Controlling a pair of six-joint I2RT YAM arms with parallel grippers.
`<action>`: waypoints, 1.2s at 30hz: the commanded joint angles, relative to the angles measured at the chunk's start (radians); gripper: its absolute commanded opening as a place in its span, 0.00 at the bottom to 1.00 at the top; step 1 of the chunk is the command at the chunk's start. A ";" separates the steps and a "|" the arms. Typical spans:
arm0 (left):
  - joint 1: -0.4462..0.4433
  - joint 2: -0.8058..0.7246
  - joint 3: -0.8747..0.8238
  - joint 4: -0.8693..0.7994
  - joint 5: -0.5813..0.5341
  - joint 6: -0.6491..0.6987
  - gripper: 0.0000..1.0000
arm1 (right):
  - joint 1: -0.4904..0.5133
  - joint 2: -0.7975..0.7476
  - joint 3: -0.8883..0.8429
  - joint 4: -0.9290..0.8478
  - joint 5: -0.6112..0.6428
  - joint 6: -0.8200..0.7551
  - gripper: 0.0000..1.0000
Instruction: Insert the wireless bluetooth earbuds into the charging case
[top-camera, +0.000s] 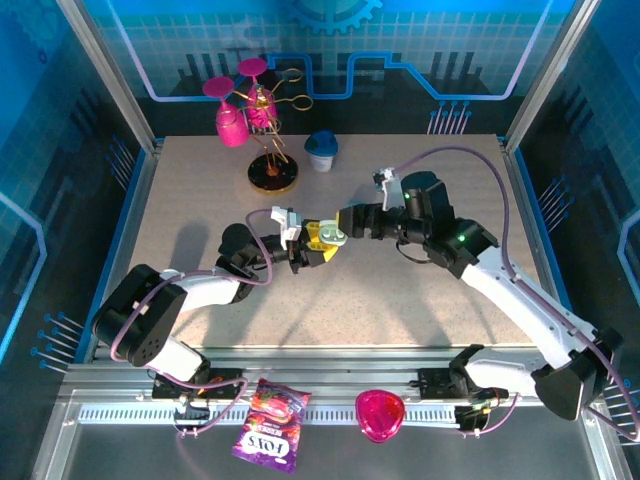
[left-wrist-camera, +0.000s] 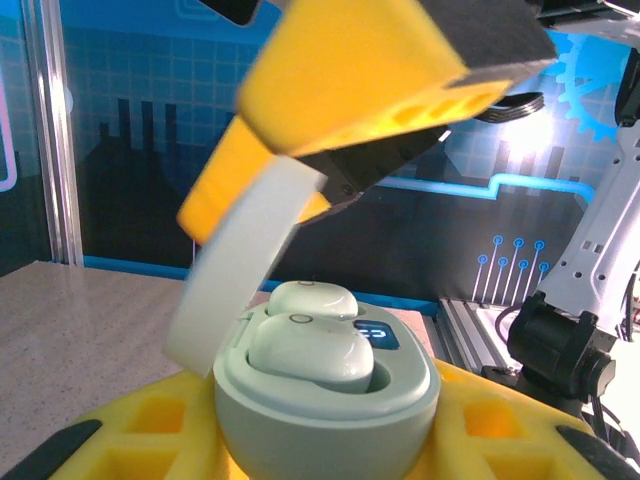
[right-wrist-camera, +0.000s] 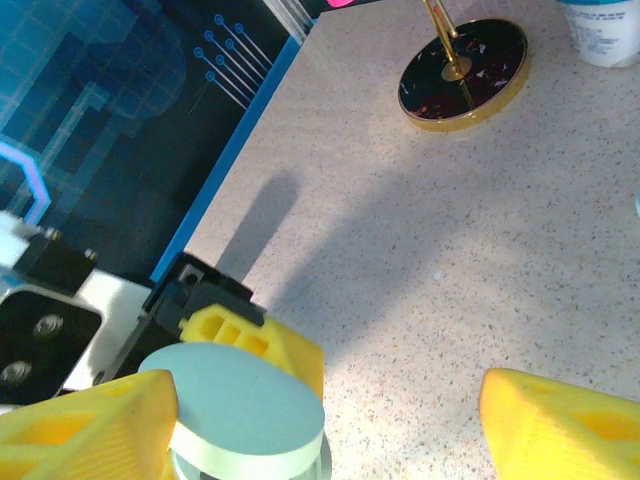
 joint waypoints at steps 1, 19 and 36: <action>0.010 -0.003 0.027 0.041 -0.020 -0.006 0.19 | -0.015 -0.059 -0.044 0.014 -0.047 0.020 0.79; 0.010 -0.012 0.026 0.085 -0.088 0.027 0.19 | -0.125 0.000 -0.500 1.033 -0.453 0.878 0.65; 0.009 0.005 0.022 0.084 -0.108 0.047 0.20 | -0.065 0.236 -0.557 1.493 -0.456 1.128 0.25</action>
